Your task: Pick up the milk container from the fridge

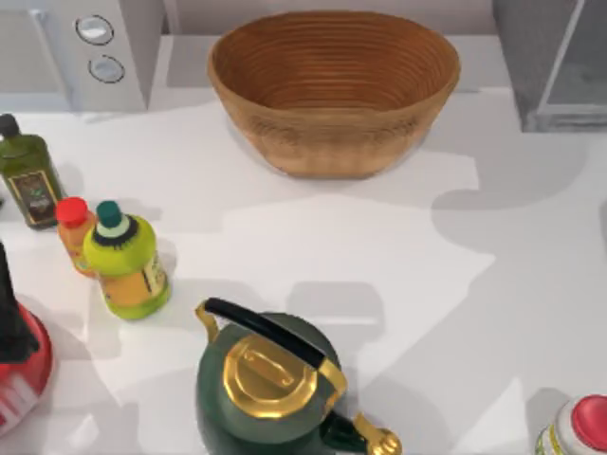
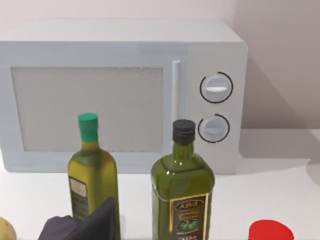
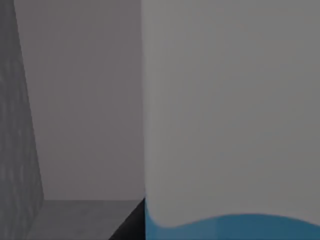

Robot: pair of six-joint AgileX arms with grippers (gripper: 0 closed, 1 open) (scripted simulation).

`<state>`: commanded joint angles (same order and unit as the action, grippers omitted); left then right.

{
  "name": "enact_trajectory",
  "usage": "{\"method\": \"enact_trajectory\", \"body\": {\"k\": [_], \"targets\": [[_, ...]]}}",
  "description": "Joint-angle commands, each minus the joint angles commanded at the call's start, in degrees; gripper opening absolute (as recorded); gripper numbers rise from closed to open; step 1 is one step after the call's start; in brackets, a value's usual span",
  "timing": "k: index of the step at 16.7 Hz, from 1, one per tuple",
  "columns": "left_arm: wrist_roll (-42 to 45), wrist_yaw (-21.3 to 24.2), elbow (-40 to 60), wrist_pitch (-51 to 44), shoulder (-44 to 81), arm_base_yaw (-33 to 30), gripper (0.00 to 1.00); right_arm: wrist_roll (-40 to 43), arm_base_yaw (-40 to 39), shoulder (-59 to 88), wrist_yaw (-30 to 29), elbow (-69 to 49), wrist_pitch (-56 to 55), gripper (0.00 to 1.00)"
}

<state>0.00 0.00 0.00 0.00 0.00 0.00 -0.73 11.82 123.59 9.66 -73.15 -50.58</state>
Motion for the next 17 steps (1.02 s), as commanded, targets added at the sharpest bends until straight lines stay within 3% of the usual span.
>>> {"method": "enact_trajectory", "body": {"k": [5, 13, 17], "targets": [[0.0, 0.0, 0.0, 0.0, 0.0, 0.0, 1.00, -0.1, 0.2, -1.4, 0.4, 2.5, -1.0, 0.00], [0.0, 0.0, 0.0, 0.0, 0.0, 0.0, 1.00, -0.2, 2.5, -14.3, 2.8, 24.2, -8.9, 0.00], [0.0, 0.0, 0.0, 0.0, 0.0, 0.0, 1.00, -0.2, 2.9, -16.2, 3.2, 26.7, -10.2, 0.00]]}}
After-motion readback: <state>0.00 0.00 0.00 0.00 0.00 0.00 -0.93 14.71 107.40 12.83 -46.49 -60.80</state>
